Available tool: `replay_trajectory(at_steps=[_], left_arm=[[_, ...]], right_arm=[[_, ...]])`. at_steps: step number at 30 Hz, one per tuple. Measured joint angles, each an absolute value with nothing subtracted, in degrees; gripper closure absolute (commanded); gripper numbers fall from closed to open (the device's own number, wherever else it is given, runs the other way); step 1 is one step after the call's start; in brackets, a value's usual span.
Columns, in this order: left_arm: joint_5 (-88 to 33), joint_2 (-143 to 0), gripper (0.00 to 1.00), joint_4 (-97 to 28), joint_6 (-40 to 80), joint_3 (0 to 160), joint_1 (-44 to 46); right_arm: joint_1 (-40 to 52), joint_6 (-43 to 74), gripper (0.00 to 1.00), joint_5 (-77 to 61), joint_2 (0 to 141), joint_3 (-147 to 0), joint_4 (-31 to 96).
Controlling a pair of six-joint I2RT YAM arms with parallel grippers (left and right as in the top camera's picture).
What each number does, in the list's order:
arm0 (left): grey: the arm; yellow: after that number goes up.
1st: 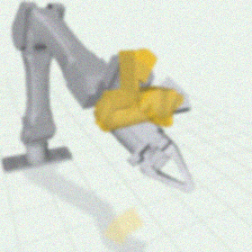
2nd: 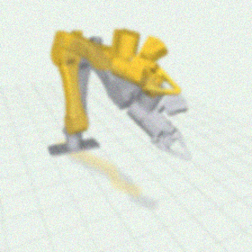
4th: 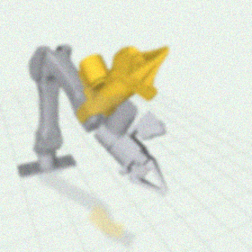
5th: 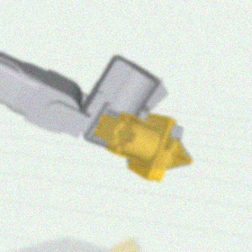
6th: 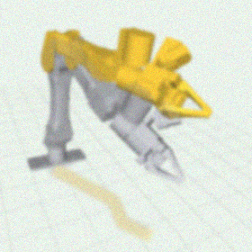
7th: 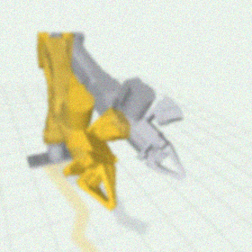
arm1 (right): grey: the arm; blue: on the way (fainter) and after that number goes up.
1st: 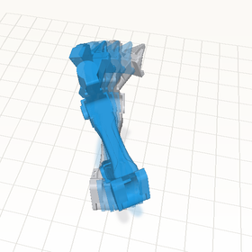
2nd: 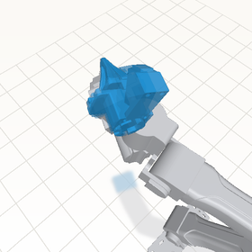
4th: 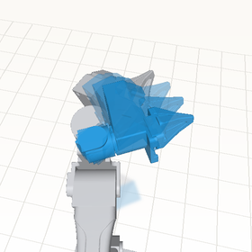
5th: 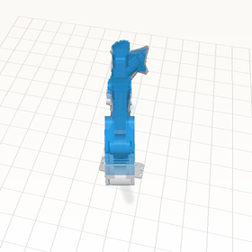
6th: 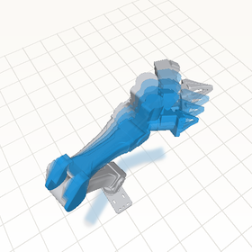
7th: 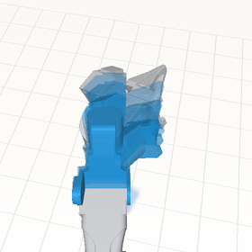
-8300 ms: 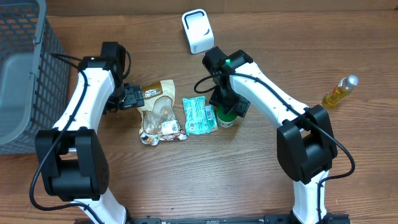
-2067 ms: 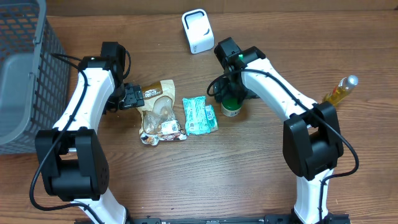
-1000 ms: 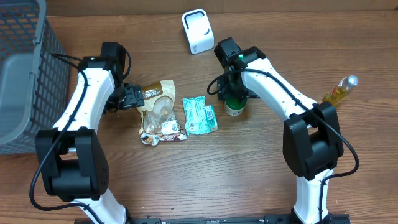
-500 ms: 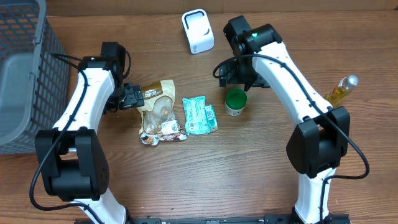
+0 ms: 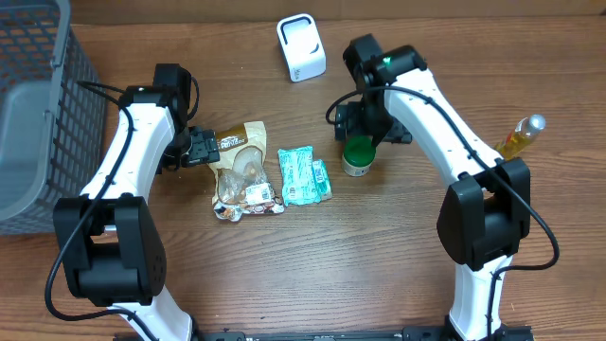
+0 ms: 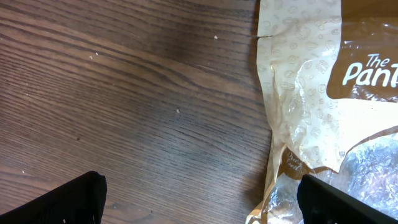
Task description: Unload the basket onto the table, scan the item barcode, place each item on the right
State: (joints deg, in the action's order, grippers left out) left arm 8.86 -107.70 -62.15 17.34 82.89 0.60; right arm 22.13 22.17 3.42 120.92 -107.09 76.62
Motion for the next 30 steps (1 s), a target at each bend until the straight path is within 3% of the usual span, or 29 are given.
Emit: replay_trajectory(at_steps=[15,30], left_arm=[[8.9,-107.7,0.01,-62.2,17.3,82.9,0.6],[8.9,-107.7,0.0,-62.1,17.3,82.9,0.6]], right_arm=[[22.7,22.3,0.04,1.9,120.9,-96.9,65.2],[25.6,22.3,0.05,5.5,120.9,-96.9,65.0]])
